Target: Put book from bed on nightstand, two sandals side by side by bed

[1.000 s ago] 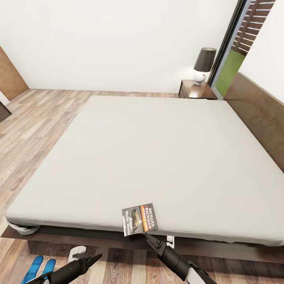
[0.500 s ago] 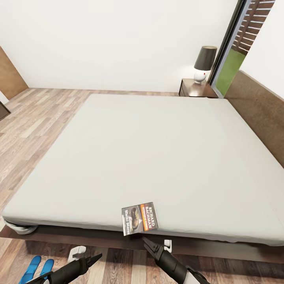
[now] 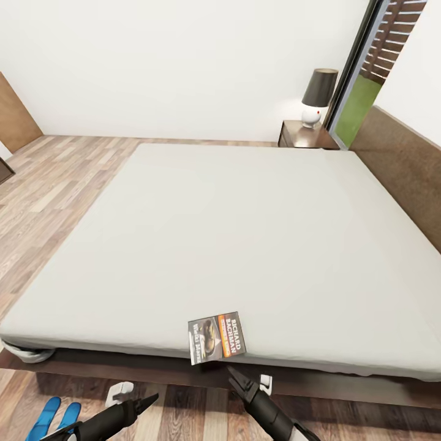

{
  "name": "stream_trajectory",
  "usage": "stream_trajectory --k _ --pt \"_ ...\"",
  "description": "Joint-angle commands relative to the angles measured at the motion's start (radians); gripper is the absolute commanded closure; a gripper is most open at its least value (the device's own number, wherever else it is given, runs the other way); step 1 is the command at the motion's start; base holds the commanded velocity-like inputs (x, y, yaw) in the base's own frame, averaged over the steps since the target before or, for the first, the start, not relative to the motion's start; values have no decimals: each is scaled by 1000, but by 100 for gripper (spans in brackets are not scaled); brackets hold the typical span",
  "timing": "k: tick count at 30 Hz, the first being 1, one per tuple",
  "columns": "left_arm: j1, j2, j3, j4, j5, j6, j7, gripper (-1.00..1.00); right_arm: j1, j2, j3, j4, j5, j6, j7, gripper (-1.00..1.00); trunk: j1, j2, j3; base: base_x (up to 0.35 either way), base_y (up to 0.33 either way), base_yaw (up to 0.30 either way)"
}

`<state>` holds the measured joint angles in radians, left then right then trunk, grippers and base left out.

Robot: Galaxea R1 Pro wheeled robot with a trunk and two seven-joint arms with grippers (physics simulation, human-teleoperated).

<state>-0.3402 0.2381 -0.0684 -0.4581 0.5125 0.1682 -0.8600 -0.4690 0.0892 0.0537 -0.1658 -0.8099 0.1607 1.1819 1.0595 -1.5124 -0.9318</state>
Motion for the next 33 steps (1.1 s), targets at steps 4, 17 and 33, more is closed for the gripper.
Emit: stream_trajectory --k 4,17,33 --pt "0 1 -6 -1 11 8 -1 -100 0 0 6 8 -43 -58 2 -100 8 -15 -7 0 0 0" --pt "0 1 -6 0 11 8 -1 -100 0 0 8 11 -48 -75 2 -100 8 -15 -7 0 0 0" --pt "0 1 -5 0 11 8 -1 -100 0 0 8 12 -48 -75 2 -100 8 -15 -7 0 0 99"
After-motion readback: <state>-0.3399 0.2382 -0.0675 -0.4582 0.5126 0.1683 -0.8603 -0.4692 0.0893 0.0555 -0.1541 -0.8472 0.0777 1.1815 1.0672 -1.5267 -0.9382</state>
